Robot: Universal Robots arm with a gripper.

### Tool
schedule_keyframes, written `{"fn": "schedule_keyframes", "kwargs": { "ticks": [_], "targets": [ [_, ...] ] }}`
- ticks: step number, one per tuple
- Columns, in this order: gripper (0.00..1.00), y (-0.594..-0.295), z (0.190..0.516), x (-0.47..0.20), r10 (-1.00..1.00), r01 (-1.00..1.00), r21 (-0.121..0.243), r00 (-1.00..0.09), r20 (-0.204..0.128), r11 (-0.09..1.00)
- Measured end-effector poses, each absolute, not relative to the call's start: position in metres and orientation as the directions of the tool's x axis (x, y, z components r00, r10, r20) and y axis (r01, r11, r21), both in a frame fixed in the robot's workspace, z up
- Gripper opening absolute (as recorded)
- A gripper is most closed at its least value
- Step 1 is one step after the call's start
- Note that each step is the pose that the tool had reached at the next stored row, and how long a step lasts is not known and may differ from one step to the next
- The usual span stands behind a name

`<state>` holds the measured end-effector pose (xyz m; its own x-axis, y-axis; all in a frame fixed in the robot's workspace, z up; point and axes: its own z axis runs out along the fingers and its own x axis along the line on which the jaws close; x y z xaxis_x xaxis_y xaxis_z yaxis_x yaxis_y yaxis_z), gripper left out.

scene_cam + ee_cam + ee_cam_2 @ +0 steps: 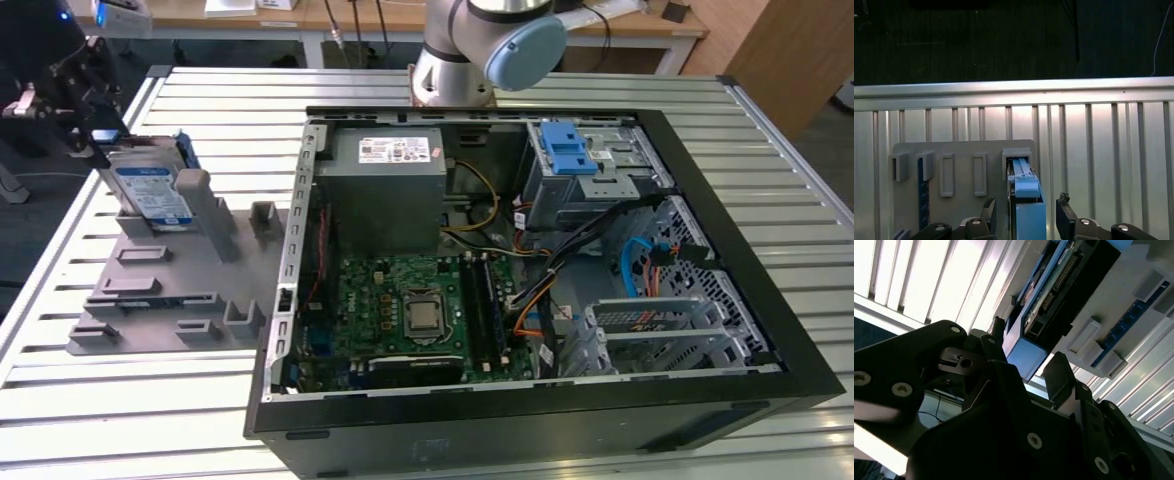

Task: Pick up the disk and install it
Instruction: 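Pick up the disk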

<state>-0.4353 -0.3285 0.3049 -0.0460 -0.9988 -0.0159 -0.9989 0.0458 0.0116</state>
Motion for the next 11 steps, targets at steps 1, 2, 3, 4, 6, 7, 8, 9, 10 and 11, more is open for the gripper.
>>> {"fn": "schedule_keyframes", "kwargs": {
  "ticks": [1,2,3,4,6,7,8,9,10,11],
  "targets": [
    [0.59,-0.328,0.303,-0.435,-0.999,-0.999,0.012,-0.046,-0.016,0.046],
    [0.59,-0.328,0.301,-0.436,-0.999,-0.999,0.012,-0.046,-0.016,0.046],
    [0.59,-0.328,0.299,-0.436,-0.999,-0.999,0.012,-0.046,-0.016,0.046],
    [0.59,-0.328,0.298,-0.436,-0.999,-0.999,0.012,-0.046,-0.016,0.046],
    [0.59,-0.329,0.294,-0.437,-0.999,-0.999,0.012,-0.046,-0.016,0.046],
    [0.59,-0.329,0.292,-0.437,-0.999,-0.999,0.012,-0.046,-0.016,0.046],
    [0.59,-0.329,0.290,-0.437,-0.999,-0.999,0.012,-0.046,-0.016,0.046],
    [0.59,-0.329,0.289,-0.437,-0.999,-0.999,0.012,-0.046,-0.016,0.046],
    [0.59,-0.329,0.288,-0.437,-0.999,-0.999,0.012,-0.046,-0.016,0.046],
    [0.59,-0.329,0.287,-0.437,-0.999,-0.999,0.012,-0.046,-0.016,0.046]
  ]
}}
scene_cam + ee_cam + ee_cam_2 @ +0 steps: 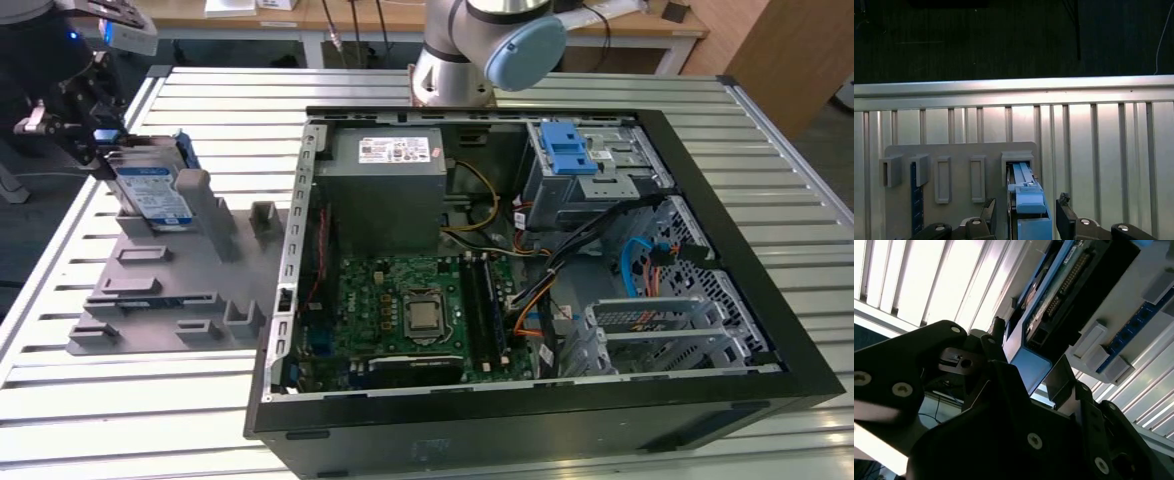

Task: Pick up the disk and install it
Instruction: 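Pick up the disk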

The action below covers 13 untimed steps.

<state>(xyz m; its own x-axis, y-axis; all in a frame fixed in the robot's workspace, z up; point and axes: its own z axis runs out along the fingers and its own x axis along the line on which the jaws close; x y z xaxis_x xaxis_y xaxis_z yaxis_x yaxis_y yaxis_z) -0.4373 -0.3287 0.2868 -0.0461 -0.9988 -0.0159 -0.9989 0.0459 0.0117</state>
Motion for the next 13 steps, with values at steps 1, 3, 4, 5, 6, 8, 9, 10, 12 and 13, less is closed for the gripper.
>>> {"fn": "schedule_keyframes", "kwargs": {
  "ticks": [1,3,4,5,6,8,9,10,12,13],
  "targets": [
    [0.57,-0.3287,0.2866,-0.4373,-0.999,-0.999,0.012,-0.046,-0.016,0.046],
    [0.57,-0.3287,0.2866,-0.4373,-0.999,-0.999,0.012,-0.046,-0.016,0.046],
    [0.51,-0.3287,0.2870,-0.4374,-0.999,-0.999,0.011,-0.046,-0.016,0.046],
    [0.51,-0.3287,0.2878,-0.4374,-0.999,-0.999,0.011,-0.046,-0.016,0.046],
    [0.51,-0.3287,0.2893,-0.4373,-0.999,-0.999,0.011,-0.046,-0.016,0.046],
    [0.51,-0.3287,0.2911,-0.4373,-0.999,-0.999,0.011,-0.046,-0.016,0.046],
    [0.51,-0.3287,0.2910,-0.4373,-0.999,-0.999,0.010,-0.046,-0.015,0.046],
    [0.51,-0.3287,0.2911,-0.4374,-0.999,-0.999,0.010,-0.046,-0.014,0.046],
    [0.51,-0.3287,0.2905,-0.4373,-0.999,-0.999,0.011,-0.046,-0.014,0.046],
    [0.51,-0.3287,0.2895,-0.4373,-0.999,-0.999,0.011,-0.046,-0.014,0.046]
  ]
}}
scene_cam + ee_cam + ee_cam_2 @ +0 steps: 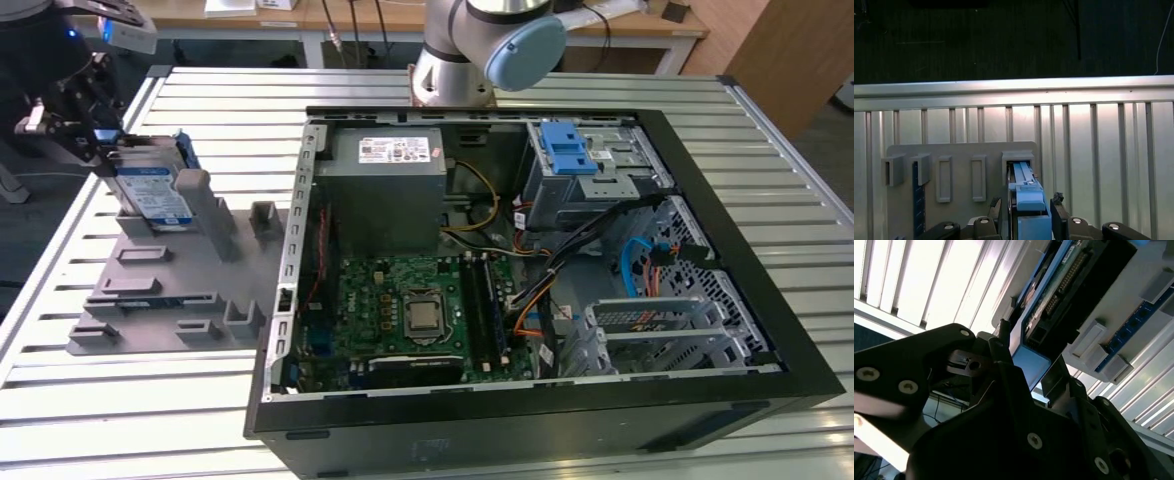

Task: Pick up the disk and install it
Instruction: 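Pick up the disk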

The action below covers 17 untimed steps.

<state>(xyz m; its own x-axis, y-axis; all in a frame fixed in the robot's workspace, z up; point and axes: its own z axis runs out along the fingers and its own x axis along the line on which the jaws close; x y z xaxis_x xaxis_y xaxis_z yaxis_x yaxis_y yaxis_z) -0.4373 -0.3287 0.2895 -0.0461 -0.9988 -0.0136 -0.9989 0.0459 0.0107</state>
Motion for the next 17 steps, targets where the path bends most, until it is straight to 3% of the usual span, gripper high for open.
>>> {"fn": "schedule_keyframes", "kwargs": {
  "ticks": [5,8,17],
  "targets": [
    [0.49,-0.3287,0.2874,-0.4374,-0.999,-0.999,0.011,-0.046,-0.013,0.046],
    [0.37,-0.3287,0.2885,-0.4373,-0.999,-0.999,0.011,-0.046,-0.010,0.046],
    [0.36,-0.3289,0.2892,-0.4374,-1.000,-1.000,0.010,-0.014,0.007,0.014]
  ]
}}
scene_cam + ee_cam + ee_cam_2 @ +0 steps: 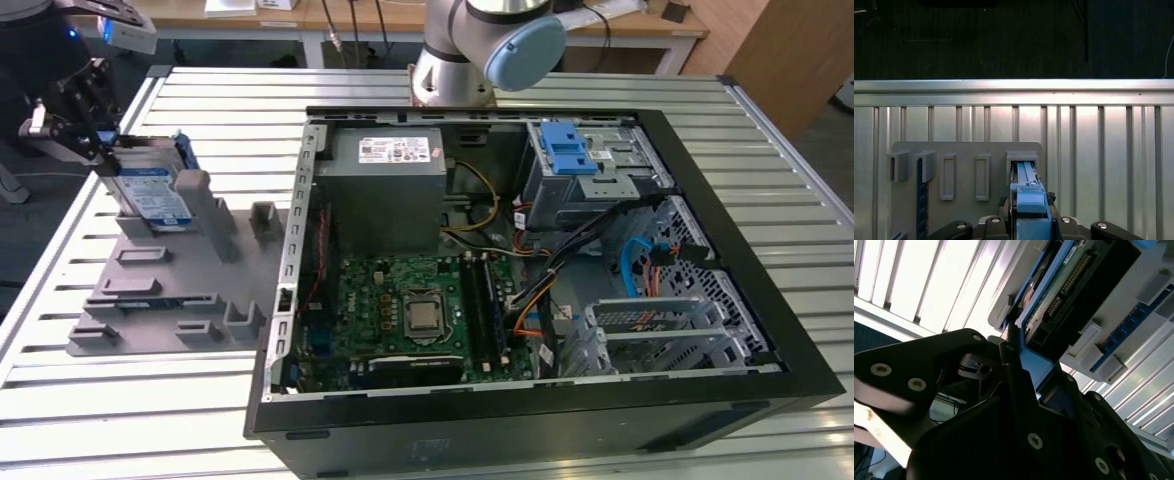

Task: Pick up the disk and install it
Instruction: 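Pick up the disk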

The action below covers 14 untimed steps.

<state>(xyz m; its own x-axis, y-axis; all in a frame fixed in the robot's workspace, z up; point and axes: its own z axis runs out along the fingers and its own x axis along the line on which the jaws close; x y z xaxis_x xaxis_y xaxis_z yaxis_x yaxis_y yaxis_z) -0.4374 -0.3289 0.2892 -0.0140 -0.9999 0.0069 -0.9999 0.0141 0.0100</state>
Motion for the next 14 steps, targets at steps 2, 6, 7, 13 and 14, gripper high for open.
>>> {"fn": "schedule_keyframes", "kwargs": {
  "ticks": [2,6,7,13,14],
  "targets": [
    [0.36,-0.3289,0.2888,-0.4373,-1.000,-1.000,0.010,-0.014,0.007,0.014],
    [0.44,-0.3289,0.2880,-0.4374,-1.000,-1.000,0.010,-0.014,0.007,0.014],
    [0.42,-0.3290,0.2878,-0.4373,-1.000,-1.000,0.010,-0.014,0.007,0.014],
    [0.36,-0.3290,0.2895,-0.4373,-1.000,-1.000,0.009,-0.014,0.007,0.014],
    [0.36,-0.3289,0.2908,-0.4373,-1.000,-1.000,0.010,-0.014,0.007,0.014]
  ]
}}
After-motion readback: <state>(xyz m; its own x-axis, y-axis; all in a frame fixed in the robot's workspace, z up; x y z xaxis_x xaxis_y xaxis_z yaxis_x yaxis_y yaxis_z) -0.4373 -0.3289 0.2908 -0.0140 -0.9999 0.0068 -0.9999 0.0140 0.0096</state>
